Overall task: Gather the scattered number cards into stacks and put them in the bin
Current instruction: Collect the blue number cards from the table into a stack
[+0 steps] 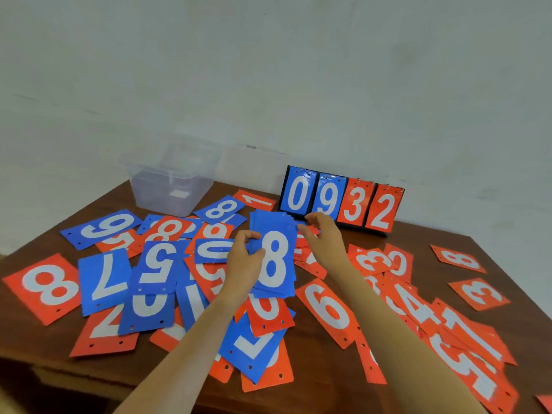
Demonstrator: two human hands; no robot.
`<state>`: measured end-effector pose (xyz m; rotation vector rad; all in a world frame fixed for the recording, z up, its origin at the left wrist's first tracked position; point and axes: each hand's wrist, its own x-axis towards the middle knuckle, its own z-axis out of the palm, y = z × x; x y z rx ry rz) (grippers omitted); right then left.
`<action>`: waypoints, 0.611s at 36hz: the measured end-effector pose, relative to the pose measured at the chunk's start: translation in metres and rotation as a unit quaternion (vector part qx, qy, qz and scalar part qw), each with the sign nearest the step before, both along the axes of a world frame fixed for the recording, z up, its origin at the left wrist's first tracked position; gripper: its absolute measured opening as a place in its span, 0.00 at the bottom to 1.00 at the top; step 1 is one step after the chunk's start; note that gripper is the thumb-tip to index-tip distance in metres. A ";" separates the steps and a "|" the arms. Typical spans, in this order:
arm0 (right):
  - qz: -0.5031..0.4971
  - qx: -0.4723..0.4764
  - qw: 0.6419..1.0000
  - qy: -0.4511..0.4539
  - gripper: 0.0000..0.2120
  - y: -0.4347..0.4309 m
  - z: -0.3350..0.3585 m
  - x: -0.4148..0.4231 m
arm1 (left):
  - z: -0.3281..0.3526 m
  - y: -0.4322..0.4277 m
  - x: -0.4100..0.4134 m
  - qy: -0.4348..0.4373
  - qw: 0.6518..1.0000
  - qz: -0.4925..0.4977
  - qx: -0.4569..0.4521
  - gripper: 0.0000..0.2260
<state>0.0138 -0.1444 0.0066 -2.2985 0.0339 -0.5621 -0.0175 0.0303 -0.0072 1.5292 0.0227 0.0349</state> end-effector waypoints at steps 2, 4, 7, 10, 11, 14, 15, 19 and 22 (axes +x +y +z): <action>-0.013 -0.077 0.993 0.085 0.21 -0.009 -0.017 0.019 | -0.004 0.003 0.008 0.002 1.000 0.020 0.005 0.11; -0.011 -0.151 0.974 0.171 0.26 -0.016 -0.032 0.035 | -0.008 0.005 0.017 0.000 0.999 0.035 0.013 0.11; -0.010 -0.206 0.946 0.251 0.32 -0.019 -0.044 0.054 | -0.014 0.006 0.029 0.007 0.999 0.044 0.025 0.11; -0.007 -0.248 0.926 0.285 0.34 -0.018 -0.049 0.068 | -0.019 0.004 0.040 0.017 0.998 0.051 0.041 0.11; -0.007 -0.264 0.920 0.290 0.34 -0.018 -0.051 0.071 | -0.020 0.003 0.042 0.019 0.997 0.054 0.048 0.11; 0.000 -0.306 0.900 0.311 0.34 -0.020 -0.058 0.074 | -0.022 0.001 0.048 0.025 0.996 0.056 0.067 0.11; 0.007 -0.313 0.894 0.321 0.33 -0.019 -0.059 0.073 | -0.023 0.000 0.049 0.026 0.996 0.056 0.072 0.11; 0.020 -0.329 0.888 0.320 0.32 -0.016 -0.065 0.055 | -0.024 -0.001 0.051 0.026 0.995 0.053 0.080 0.11; 0.028 -0.335 0.891 0.306 0.32 -0.017 -0.066 0.034 | -0.024 -0.002 0.049 0.024 0.995 0.052 0.087 0.12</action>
